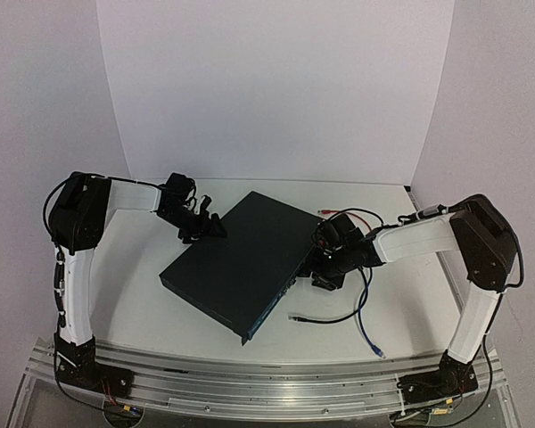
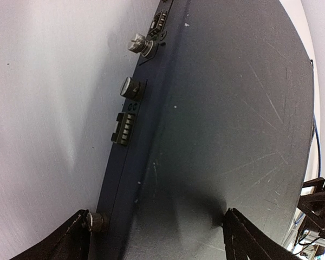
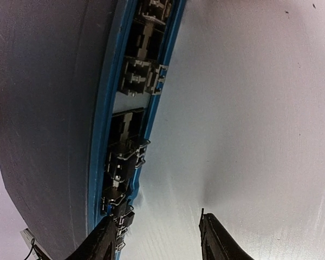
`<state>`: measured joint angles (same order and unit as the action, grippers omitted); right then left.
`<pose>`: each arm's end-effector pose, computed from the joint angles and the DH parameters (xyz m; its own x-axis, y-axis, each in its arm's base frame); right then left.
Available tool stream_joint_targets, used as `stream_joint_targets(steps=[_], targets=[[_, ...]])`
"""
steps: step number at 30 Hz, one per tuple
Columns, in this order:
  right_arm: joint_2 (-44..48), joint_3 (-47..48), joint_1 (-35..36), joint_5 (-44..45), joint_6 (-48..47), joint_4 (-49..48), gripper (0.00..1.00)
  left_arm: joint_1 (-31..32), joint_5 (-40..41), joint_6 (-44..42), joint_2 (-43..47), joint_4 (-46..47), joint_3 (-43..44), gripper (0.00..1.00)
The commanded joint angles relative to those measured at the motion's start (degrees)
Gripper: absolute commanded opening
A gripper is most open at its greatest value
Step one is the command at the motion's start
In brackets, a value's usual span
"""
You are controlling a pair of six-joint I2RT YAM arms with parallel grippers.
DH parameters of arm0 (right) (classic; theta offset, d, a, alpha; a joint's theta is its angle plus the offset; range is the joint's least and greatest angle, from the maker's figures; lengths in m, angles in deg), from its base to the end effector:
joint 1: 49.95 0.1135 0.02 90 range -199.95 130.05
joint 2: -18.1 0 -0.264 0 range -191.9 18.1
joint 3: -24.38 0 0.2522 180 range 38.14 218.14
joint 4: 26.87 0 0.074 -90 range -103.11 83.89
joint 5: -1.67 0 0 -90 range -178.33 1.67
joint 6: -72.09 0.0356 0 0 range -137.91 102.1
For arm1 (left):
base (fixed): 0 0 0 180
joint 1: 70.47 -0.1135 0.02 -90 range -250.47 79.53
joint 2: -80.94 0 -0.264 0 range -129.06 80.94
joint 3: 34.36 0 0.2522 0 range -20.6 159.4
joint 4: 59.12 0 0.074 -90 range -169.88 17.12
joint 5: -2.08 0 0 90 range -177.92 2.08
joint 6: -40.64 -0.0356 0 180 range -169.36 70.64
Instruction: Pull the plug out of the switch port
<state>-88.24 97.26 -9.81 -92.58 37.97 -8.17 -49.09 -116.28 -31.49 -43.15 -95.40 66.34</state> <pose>0.2826 0.2417 0.1413 -0.8996 0.3213 -0.2957 0.1197 0.8327 0.5407 0.4153 -0.1808 0.1411 -0.9319 0.0749 -0.3548 0.2713 0.7932 -0.5452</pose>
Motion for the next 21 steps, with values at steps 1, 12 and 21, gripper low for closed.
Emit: stream_joint_targets(steps=[1, 12, 21], targets=[[0.2, 1.4, -0.1, -1.7, -1.3, -2.5, 0.5, 0.8, 2.2, -1.2, -2.2, -3.3, 0.9, 0.83], [-1.6, 2.7, -0.2, 0.7, -1.4, -2.9, 0.5, 0.8, 2.3, -1.3, -2.3, -3.4, 0.7, 0.83], [-2.0, 3.3, -0.2, 3.1, -0.5, -4.3, 0.5, 0.8, 2.1, -1.3, -2.3, -3.2, 0.3, 0.83]])
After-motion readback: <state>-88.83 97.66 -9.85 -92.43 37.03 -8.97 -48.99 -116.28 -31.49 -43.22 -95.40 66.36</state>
